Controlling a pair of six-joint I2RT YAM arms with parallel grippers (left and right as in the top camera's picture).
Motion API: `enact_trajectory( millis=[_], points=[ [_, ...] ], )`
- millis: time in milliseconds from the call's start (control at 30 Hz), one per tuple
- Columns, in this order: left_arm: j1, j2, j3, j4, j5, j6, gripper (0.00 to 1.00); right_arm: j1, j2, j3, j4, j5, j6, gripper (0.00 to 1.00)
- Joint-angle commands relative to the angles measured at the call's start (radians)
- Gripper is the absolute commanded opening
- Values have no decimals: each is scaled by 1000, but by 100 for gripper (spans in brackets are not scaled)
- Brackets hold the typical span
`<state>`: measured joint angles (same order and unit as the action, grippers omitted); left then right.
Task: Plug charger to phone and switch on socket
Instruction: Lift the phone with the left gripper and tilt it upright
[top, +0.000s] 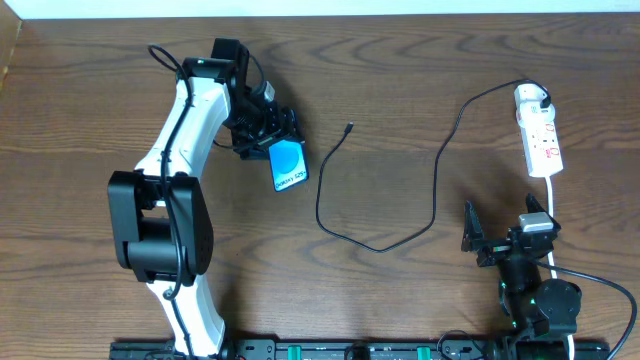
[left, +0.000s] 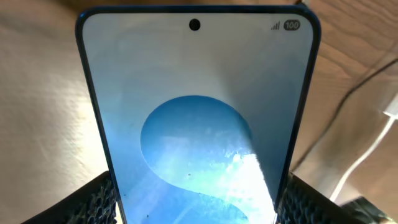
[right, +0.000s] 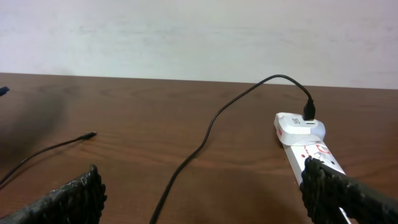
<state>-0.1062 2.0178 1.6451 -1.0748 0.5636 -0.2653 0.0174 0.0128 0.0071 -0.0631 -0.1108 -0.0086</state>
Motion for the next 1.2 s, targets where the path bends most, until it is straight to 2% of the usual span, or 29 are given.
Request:
enact_trajectory(
  millis=[0, 200, 400, 967, 1167],
  points=[
    [2, -17, 5, -26, 91, -46, 68, 10, -4, -2, -4, 4, -8, 99],
    [2, -17, 5, -51, 129, -220, 66, 10, -4, -2, -4, 4, -8, 99],
    [2, -17, 5, -50, 218, -317, 66, 10, -4, -2, -4, 5, -8, 99],
    [2, -17, 5, -50, 443, -324, 66, 10, -4, -2, -4, 4, -8, 99],
    [2, -17, 5, -55, 462, -325, 66, 10, -4, -2, -4, 5, -8, 99]
  ],
)
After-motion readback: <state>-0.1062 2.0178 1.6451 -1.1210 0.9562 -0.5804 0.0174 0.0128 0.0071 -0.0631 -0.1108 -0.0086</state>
